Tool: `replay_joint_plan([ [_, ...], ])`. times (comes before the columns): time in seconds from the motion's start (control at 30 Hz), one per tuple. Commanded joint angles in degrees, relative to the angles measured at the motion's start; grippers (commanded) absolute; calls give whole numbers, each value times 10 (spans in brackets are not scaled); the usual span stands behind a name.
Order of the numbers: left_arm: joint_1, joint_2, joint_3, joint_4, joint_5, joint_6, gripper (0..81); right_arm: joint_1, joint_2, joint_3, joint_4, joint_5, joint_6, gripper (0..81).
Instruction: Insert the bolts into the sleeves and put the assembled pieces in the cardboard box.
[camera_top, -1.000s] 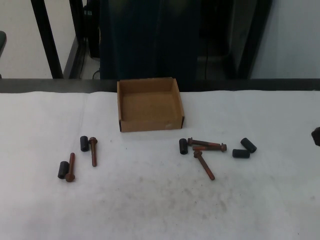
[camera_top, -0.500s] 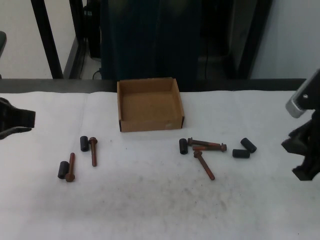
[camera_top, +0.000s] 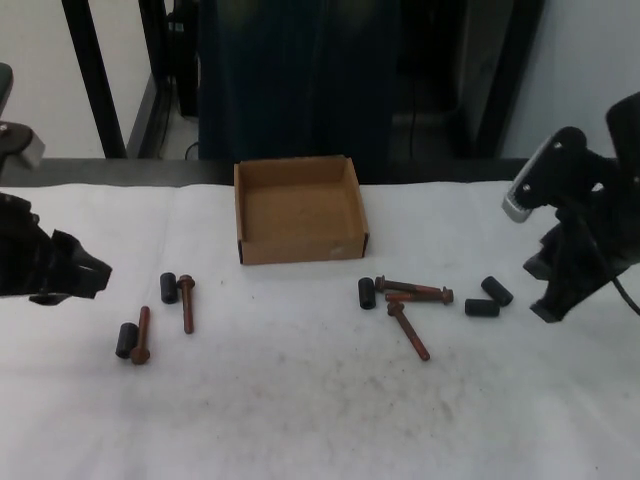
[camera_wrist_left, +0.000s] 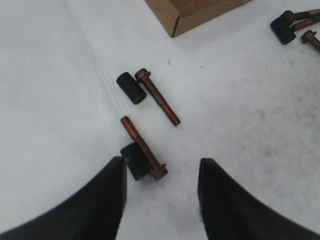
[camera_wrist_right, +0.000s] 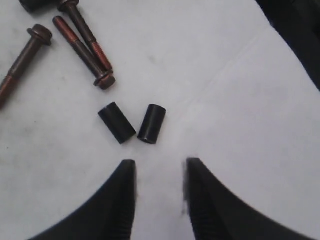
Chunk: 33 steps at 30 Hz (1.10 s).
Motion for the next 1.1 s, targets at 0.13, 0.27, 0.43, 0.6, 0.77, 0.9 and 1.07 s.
replay_joint_plan([
  [0.13,-24,30,-5,-54,-6,31,468,-1,73,-50,-8,-49,74,332],
  [0.27,-58,52,-5,-50,-29,33,468,-1,115,-51,-26,-56,76,332],
  [0.43,-99,59,-5,-50,-42,34,468,-1,150,-54,-29,-38,40,332],
  [0.6,-116,59,-5,-50,-56,34,468,-1,175,-87,-28,-10,23,332],
  [0.77,-113,59,-5,-50,-66,34,468,-2,201,-150,-15,-6,13,332],
  [0.9,-113,59,-5,-50,-66,34,468,-2,245,-208,25,-6,16,332],
  [1.07,-113,59,-5,-50,-70,34,468,-2,285,-269,110,-6,45,332],
])
